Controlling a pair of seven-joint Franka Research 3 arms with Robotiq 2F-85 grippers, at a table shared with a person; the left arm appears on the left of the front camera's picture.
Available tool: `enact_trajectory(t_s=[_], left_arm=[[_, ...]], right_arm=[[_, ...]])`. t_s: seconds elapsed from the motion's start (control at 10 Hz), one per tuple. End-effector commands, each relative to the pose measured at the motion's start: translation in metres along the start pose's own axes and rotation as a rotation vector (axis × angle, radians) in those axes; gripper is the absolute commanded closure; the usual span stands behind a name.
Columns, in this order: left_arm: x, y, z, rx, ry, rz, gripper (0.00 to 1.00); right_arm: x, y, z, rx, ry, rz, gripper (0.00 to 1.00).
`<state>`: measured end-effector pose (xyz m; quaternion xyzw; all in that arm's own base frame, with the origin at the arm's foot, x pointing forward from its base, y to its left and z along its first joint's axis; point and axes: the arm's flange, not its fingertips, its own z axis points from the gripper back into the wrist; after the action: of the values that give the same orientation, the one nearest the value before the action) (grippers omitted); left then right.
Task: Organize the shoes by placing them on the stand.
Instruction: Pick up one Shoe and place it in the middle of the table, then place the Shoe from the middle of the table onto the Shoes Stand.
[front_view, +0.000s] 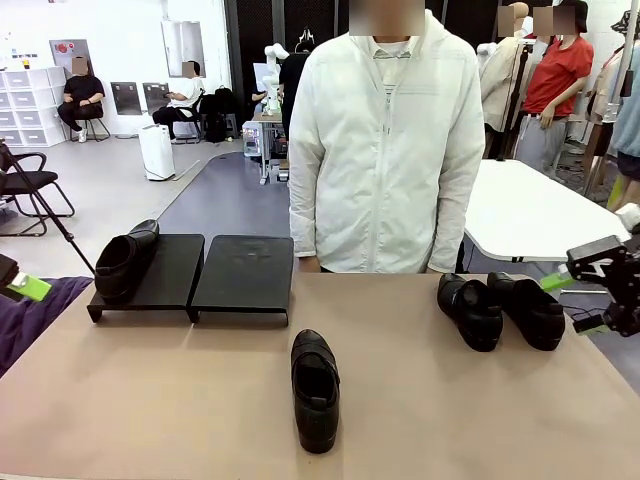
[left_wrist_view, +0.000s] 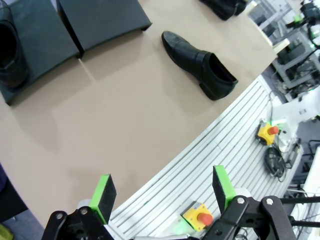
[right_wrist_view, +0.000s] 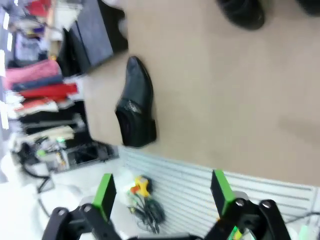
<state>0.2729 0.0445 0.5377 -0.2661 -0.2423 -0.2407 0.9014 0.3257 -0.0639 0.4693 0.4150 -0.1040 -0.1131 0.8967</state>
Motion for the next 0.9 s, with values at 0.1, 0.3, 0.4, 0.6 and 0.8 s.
enact_trajectory(t_s=[0.1,0.3,0.4,0.6,0.8], left_arm=[[0.0001,0.0006,0.0018,-0.001,0.009,0.003,0.00],[0.0001,0.0006,0.0018,-0.001,0.009,0.003,0.00],[0.0001,0.0006,0.0018,-0.001,0.009,0.003,0.00],[0.0001,0.0006,0.0018,-0.001,0.009,0.003,0.00],[0.0001,0.0006,0.0018,-0.001,0.009,0.003,0.00]], right_arm=[[-0.0047,0.0118,-0.0053,-0.043,0.062,0.033,0.00],[-0.0047,0.0118,-0.0053,-0.043,0.062,0.033,0.00],[-0.0047,0.0118,-0.0053,-0.043,0.062,0.033,0.00],[-0.0047,0.0118,-0.0053,-0.043,0.062,0.033,0.00],[-0.0047,0.0118,-0.0053,-0.043,0.062,0.033,0.00]])
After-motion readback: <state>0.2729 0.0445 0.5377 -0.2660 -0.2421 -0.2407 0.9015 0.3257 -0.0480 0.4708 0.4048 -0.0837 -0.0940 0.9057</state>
